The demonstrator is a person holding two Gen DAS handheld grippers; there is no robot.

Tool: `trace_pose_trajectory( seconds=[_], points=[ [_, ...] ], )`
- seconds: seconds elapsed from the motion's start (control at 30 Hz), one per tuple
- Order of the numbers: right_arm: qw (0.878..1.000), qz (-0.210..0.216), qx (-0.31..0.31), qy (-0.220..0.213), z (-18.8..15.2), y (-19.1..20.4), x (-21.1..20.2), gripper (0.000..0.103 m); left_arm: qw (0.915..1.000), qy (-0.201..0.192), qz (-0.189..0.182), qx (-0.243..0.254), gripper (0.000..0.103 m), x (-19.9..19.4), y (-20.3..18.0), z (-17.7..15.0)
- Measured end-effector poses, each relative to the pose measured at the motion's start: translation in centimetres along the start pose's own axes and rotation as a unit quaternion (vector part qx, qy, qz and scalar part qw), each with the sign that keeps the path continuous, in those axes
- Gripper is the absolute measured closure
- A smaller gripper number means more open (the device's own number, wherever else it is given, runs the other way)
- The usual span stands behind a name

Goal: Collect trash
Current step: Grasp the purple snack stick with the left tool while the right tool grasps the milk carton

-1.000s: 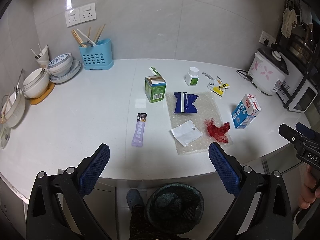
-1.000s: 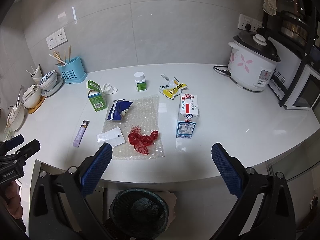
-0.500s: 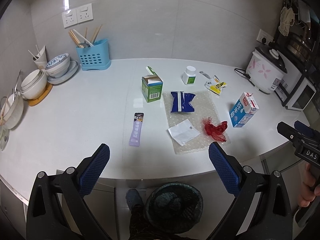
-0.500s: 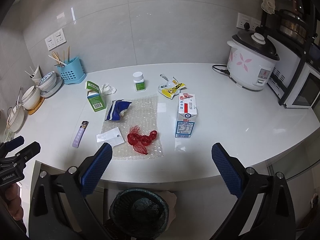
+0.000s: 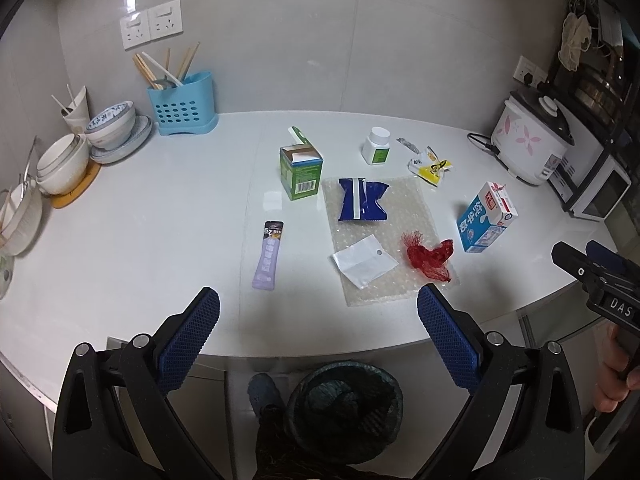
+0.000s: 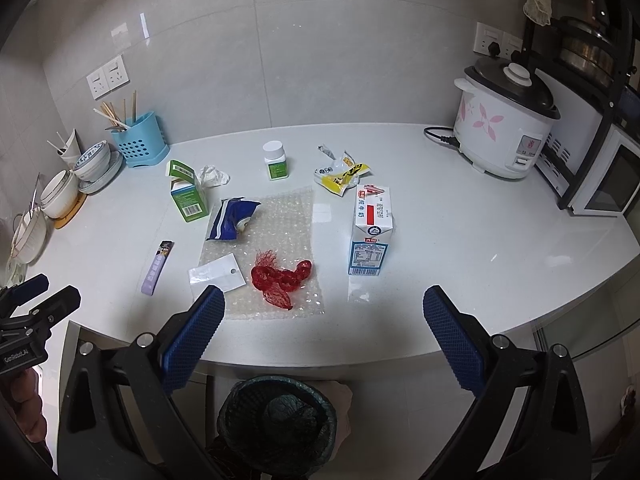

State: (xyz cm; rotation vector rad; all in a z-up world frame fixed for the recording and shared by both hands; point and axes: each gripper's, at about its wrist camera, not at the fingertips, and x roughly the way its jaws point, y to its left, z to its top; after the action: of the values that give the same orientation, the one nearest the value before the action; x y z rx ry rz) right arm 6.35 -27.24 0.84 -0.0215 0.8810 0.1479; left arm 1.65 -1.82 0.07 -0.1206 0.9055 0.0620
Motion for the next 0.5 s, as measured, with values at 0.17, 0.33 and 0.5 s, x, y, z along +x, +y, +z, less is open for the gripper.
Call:
trace_pose_trajectory(
  seconds=[0.17,0.33,0.5],
  points=[
    [1.000,-0.004,0.001,0.007,0.6,0.0,1.2,0.010,1.0000,0.008,0.004,0.000,0.007,1.2,0.5,0.4],
    [1.000,-0.014,0.000,0.021,1.5,-0.2,3.5,0.011,0.9995,0.030,0.013,-0.002,0.008,4.3,1.9,1.2],
    [0.999,-0.026,0.009,0.038,2.7,-0.8,6.8,0.012,0.9980,0.058,0.023,-0.014,0.008,8.3,4.0,2.2]
  ],
)
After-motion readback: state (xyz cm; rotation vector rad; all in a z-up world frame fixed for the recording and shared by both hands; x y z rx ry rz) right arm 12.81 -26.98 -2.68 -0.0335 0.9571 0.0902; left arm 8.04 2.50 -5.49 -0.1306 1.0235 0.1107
